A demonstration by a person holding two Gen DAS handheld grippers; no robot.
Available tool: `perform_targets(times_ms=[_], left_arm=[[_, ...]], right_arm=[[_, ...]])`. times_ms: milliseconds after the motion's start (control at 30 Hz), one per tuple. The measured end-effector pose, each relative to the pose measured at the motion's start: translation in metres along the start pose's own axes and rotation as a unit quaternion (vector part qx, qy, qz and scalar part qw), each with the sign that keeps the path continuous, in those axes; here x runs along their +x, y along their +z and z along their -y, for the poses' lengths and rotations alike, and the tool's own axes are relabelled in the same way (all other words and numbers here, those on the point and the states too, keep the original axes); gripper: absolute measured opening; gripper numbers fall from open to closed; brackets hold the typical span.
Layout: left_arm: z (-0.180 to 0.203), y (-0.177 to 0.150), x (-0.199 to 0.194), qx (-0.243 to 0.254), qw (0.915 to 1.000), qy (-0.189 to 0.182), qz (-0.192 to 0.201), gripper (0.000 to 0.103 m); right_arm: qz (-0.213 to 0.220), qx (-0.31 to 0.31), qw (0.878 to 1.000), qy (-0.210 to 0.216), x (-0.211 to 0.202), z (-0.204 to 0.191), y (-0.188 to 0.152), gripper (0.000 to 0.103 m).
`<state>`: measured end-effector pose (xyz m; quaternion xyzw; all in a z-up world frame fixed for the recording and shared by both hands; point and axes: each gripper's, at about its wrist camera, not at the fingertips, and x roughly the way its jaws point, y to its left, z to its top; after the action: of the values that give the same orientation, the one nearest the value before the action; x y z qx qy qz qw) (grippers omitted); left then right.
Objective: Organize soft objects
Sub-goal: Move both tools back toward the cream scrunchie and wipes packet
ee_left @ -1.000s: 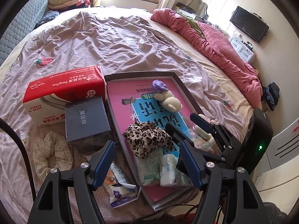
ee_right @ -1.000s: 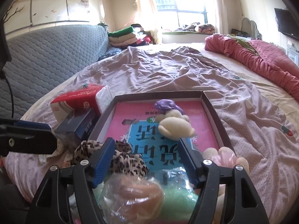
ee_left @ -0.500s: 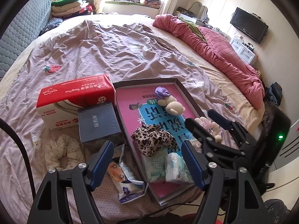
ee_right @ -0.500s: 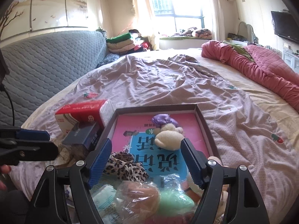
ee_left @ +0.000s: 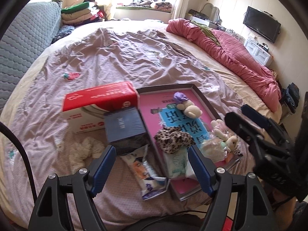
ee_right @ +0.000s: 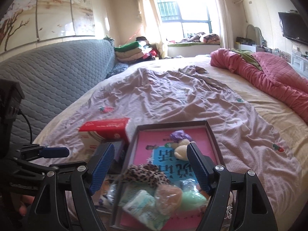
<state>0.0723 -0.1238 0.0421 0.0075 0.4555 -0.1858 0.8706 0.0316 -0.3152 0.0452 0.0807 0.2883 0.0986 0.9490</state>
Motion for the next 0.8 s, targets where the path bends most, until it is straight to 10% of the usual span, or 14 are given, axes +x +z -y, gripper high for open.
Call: perform_targets(times_ms=[800], left_arm=[[-0.103,-0.024,-0.037,-0.084,0.9941,0.066,0.012,0.077]], right_arm=[[-0.08,-0.147,0.984,0.053,0.01,-0.112,-0.013,0.079]])
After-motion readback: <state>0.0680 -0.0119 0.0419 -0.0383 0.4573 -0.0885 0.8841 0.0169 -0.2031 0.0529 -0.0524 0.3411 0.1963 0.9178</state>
